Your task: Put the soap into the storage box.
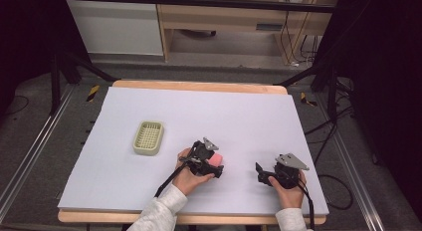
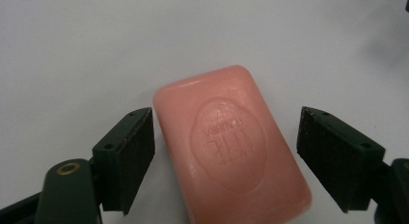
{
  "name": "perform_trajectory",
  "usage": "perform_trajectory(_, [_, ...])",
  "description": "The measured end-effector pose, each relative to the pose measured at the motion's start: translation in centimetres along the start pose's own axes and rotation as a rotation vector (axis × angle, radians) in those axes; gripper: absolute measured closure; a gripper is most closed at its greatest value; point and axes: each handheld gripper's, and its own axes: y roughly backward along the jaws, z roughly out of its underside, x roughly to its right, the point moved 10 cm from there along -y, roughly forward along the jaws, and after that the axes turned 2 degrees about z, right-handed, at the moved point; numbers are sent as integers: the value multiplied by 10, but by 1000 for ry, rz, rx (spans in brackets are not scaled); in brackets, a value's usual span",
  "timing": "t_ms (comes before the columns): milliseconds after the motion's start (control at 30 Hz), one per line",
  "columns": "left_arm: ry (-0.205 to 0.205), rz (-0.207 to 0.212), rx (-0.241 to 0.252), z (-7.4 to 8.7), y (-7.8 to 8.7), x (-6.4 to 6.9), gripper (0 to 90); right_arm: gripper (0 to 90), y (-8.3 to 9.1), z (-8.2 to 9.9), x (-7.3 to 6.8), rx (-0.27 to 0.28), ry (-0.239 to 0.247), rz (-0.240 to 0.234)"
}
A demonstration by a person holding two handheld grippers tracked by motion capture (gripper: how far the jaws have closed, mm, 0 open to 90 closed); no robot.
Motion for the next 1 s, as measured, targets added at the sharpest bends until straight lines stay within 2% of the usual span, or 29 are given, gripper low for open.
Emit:
perform_trajectory(200, [-6, -11, -17, 2, -2, -1, 235, 63, 0, 0, 0, 0, 3, 1])
perform_trajectory(767, [25, -15, -38, 6, -9, -2, 232, 65, 0, 0, -1, -2, 1, -2])
perform_trajectory(1000, [32, -18, -49, 6, -7, -2, 278, 68, 0, 0, -1, -2, 2, -2])
